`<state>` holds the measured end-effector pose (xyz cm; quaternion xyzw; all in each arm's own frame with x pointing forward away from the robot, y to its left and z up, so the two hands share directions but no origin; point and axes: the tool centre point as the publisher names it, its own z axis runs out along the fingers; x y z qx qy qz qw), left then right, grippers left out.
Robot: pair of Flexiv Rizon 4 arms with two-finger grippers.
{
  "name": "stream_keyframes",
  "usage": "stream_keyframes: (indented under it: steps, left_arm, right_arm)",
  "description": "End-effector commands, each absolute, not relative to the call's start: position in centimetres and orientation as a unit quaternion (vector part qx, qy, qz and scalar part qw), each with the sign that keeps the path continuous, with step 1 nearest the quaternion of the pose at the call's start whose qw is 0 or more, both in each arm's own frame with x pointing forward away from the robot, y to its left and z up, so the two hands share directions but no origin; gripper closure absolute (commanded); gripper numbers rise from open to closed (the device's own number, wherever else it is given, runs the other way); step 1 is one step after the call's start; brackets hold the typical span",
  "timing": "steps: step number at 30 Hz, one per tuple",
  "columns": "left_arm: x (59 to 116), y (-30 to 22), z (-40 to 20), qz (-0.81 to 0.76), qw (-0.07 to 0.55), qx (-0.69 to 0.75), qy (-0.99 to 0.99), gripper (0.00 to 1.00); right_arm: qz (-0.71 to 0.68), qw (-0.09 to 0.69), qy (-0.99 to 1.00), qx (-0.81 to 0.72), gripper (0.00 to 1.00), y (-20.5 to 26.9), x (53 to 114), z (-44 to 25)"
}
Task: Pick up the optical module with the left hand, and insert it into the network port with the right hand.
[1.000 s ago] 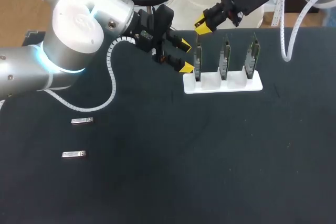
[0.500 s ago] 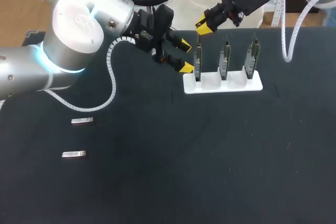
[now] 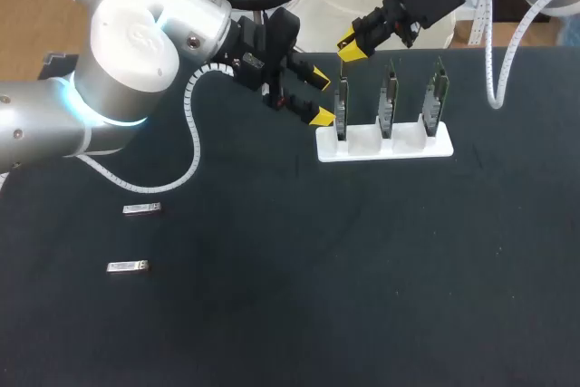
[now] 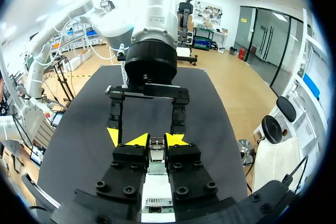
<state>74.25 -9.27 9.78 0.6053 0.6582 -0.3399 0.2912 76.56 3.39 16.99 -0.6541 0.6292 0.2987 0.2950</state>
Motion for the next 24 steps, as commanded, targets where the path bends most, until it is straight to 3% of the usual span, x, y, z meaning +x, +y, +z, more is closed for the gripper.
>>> stream_keyframes:
  steps: [1,24]
  left_arm:
    - [74.4,-9.4,9.8,-0.34,0.289,0.606,0.659,0.0]
    - [74.4,-9.4,9.8,-0.34,0.289,0.606,0.659,0.0]
  right_arm:
    - [0.298,0.293,0.631,-0.653,1.0,3.4,76.6,16.7]
    - [0.302,0.309,0.62,-0.655,1.0,3.5,76.3,17.9]
